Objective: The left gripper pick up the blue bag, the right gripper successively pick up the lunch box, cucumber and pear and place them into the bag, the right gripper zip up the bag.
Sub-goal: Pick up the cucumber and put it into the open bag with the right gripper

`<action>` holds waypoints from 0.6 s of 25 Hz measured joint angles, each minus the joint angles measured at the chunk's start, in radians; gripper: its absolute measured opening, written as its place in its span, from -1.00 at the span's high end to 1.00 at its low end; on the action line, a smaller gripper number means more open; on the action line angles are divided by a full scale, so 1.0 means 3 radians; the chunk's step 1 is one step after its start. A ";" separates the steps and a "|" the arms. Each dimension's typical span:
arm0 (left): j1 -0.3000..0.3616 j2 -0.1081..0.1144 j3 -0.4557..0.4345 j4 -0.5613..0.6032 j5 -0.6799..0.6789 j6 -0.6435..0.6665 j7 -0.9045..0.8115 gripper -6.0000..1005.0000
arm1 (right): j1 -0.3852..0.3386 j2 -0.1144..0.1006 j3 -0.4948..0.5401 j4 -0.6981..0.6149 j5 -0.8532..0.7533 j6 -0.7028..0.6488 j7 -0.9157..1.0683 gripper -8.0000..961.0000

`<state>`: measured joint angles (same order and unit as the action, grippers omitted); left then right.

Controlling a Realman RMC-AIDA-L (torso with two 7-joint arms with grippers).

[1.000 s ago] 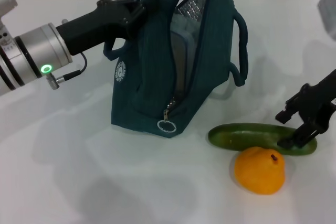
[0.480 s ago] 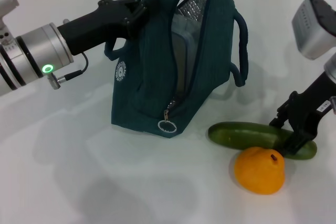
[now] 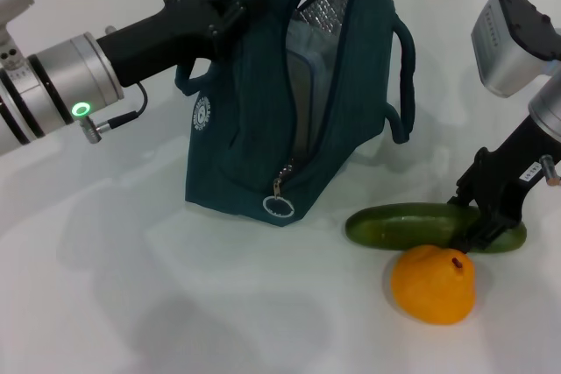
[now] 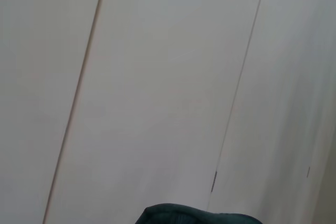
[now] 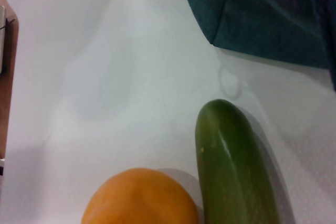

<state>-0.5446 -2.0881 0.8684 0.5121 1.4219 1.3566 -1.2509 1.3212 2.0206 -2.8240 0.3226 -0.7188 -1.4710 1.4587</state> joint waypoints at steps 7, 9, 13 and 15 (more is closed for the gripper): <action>-0.0005 0.0007 -0.0001 0.0009 0.0000 -0.0008 0.0012 0.91 | -0.0008 -0.0034 0.0000 0.0037 0.0099 -0.0040 -0.0064 -0.15; -0.0003 0.0007 -0.0001 0.0011 -0.0023 -0.0009 0.0035 0.91 | -0.0045 -0.0064 0.0000 0.0094 0.0205 -0.0128 -0.0149 -0.15; 0.0007 0.0007 -0.0001 0.0002 -0.0058 -0.0009 0.0096 0.91 | -0.0183 -0.0185 0.0000 0.0268 0.0621 -0.0477 -0.0458 -0.16; 0.0014 0.0007 -0.0001 0.0002 -0.0065 -0.0009 0.0101 0.91 | -0.0302 -0.0275 0.0000 0.0327 0.0910 -0.0735 -0.0675 -0.16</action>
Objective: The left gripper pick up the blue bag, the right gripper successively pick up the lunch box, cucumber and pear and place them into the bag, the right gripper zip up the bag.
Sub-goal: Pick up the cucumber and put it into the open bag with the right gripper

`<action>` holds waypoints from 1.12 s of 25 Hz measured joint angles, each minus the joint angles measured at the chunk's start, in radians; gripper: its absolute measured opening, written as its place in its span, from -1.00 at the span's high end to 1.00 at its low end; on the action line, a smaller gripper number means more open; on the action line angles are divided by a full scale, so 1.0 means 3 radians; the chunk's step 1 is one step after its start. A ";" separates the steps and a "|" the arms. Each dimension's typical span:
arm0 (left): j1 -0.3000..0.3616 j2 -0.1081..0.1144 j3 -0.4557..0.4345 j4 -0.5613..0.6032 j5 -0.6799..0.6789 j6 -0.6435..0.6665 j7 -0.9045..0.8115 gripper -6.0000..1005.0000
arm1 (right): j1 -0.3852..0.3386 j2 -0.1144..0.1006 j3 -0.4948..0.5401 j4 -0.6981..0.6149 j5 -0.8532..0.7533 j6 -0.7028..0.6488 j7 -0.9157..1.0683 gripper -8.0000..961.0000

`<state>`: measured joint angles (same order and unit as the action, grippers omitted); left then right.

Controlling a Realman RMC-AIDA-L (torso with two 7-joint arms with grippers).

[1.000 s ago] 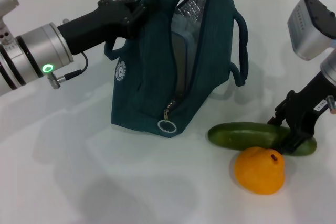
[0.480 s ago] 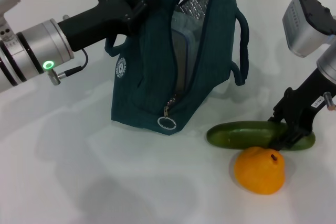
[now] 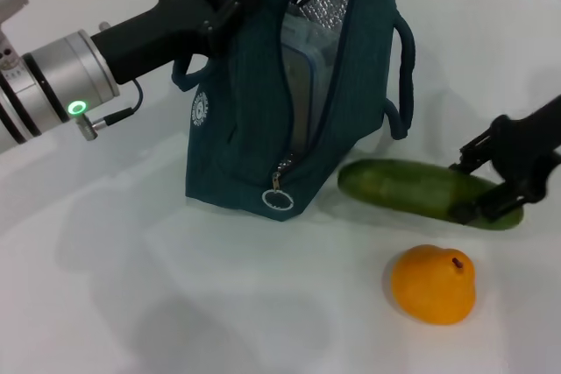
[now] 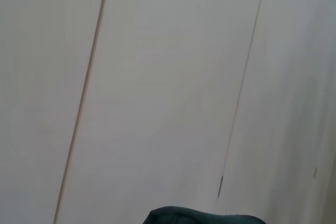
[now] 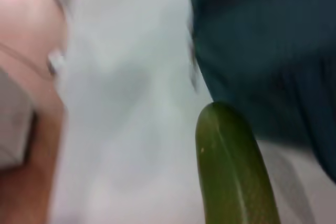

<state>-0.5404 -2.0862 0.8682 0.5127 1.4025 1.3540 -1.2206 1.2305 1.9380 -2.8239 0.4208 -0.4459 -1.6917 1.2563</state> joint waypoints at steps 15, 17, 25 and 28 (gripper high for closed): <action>0.0016 0.0003 0.0000 0.0014 -0.0008 0.0001 0.0081 0.91 | -0.0848 -0.0092 -0.0001 0.0133 0.2189 -0.0864 -0.1180 -0.17; 0.0015 0.0004 0.0003 0.0019 -0.0008 0.0001 0.0085 0.91 | -0.0936 0.0010 0.0001 0.0127 0.2610 -0.0836 -0.1261 -0.17; -0.0009 0.0000 0.0020 0.0023 -0.0007 0.0026 0.0136 0.91 | -0.0865 0.0241 0.0002 -0.0171 0.3209 -0.0524 -0.1283 -0.17; -0.0011 -0.0006 0.0023 0.0020 -0.0007 0.0049 0.0199 0.91 | -0.0863 0.0239 0.0006 -0.0488 0.3417 -0.0257 -0.1315 -0.18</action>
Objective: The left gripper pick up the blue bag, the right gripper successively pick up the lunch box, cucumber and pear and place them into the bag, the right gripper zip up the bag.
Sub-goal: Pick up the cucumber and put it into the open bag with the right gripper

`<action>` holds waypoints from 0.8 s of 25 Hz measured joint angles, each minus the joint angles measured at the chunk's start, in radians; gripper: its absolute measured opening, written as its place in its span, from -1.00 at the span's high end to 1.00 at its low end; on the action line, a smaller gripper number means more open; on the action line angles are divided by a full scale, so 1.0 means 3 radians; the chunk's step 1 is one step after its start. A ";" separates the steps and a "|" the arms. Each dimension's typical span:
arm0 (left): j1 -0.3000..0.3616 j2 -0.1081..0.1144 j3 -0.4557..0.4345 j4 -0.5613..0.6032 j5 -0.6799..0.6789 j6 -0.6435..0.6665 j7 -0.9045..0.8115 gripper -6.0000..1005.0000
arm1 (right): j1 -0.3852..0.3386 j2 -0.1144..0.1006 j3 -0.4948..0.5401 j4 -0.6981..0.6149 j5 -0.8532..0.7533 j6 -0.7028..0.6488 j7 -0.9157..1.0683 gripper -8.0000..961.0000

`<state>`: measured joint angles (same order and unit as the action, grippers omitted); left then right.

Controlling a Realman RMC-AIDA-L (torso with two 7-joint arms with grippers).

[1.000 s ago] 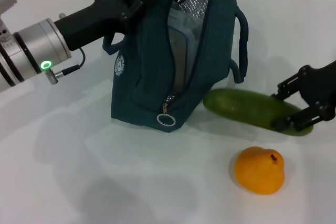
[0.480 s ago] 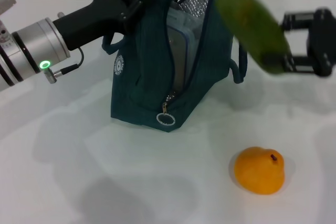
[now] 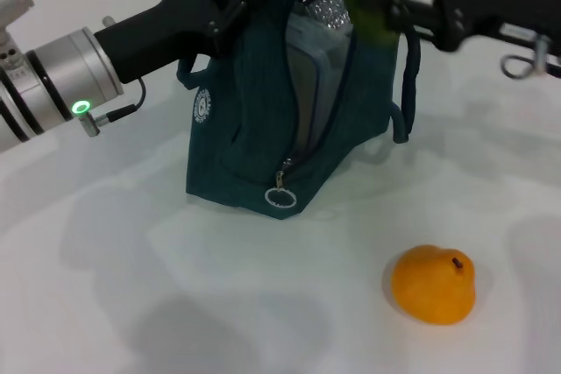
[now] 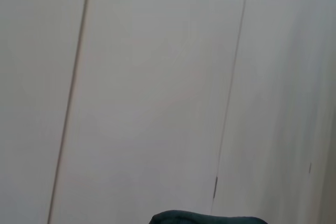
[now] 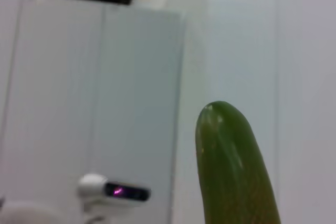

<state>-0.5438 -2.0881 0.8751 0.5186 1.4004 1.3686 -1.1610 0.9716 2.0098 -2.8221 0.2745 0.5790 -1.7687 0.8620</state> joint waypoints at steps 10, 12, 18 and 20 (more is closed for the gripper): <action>0.0000 -0.0009 0.0009 -0.0020 -0.0001 0.0119 0.0086 0.91 | 0.0081 -0.0099 -0.0008 -0.0305 -0.0047 0.0302 0.0619 -0.18; 0.0011 -0.0009 0.0008 -0.0021 -0.0002 0.0148 0.0104 0.91 | 0.0118 -0.0136 -0.0008 -0.0309 -0.0172 0.0300 0.0834 -0.18; 0.0019 -0.0004 0.0007 -0.0013 -0.0004 0.0174 0.0135 0.91 | 0.0163 -0.0164 -0.0007 -0.0306 -0.0451 0.0336 0.1110 -0.19; 0.0021 -0.0001 0.0007 -0.0004 -0.0004 0.0175 0.0136 0.91 | 0.0169 -0.0126 -0.0006 -0.0300 -0.0472 0.0402 0.1088 -0.19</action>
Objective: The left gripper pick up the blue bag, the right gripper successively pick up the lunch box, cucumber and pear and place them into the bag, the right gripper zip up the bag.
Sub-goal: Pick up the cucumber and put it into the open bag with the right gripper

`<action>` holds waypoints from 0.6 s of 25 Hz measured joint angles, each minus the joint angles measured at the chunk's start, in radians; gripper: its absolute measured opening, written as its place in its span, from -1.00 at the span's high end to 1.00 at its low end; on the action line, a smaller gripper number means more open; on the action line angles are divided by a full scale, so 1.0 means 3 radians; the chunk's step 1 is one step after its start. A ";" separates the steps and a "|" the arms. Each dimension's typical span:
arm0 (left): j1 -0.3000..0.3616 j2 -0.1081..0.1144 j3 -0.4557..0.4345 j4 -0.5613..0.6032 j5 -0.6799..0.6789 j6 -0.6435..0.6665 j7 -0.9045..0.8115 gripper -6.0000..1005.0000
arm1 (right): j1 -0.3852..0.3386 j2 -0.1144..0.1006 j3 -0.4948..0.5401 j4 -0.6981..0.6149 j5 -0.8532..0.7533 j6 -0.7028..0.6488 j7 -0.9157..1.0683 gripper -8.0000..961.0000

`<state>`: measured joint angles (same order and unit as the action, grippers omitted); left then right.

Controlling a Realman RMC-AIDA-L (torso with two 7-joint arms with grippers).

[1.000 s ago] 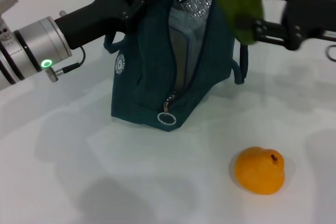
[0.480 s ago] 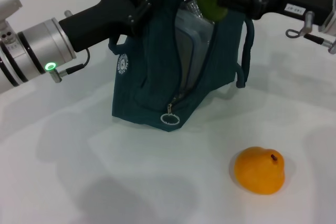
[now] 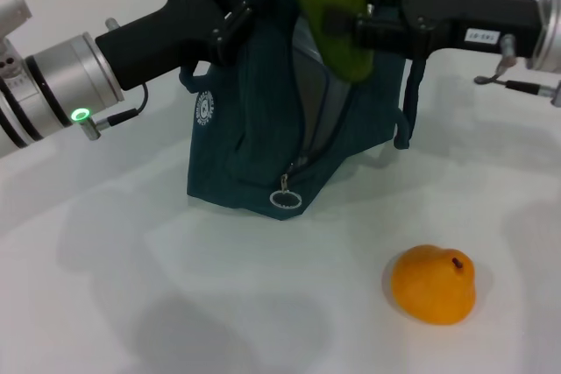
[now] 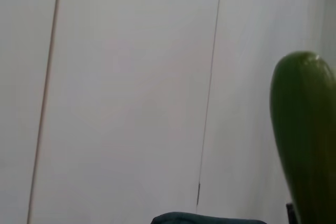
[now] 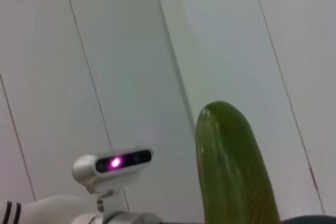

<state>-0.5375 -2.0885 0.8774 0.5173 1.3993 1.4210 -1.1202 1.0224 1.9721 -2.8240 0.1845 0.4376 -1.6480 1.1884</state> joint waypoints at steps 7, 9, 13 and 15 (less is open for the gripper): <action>-0.0003 0.0007 0.0000 0.0014 0.0013 0.0003 0.0002 0.91 | 0.0076 0.0133 0.0004 -0.0043 -0.0072 0.0289 -0.0328 -0.20; -0.0003 0.0008 0.0000 0.0016 0.0016 0.0004 0.0002 0.91 | 0.0078 0.0137 0.0007 -0.0103 -0.0071 0.0357 -0.0428 -0.20; 0.0000 0.0013 0.0000 0.0019 0.0018 0.0008 0.0000 0.91 | 0.0057 0.0139 0.0015 -0.0180 -0.0051 0.0398 -0.0622 -0.20; 0.0001 0.0013 0.0000 0.0021 0.0020 0.0008 -0.0001 0.91 | 0.0047 0.0141 0.0020 -0.0193 -0.0046 0.0403 -0.0678 -0.20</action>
<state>-0.5372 -2.0845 0.8773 0.5237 1.4053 1.4235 -1.1204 1.0367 2.0144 -2.8181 0.1266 0.4239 -1.5271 0.9850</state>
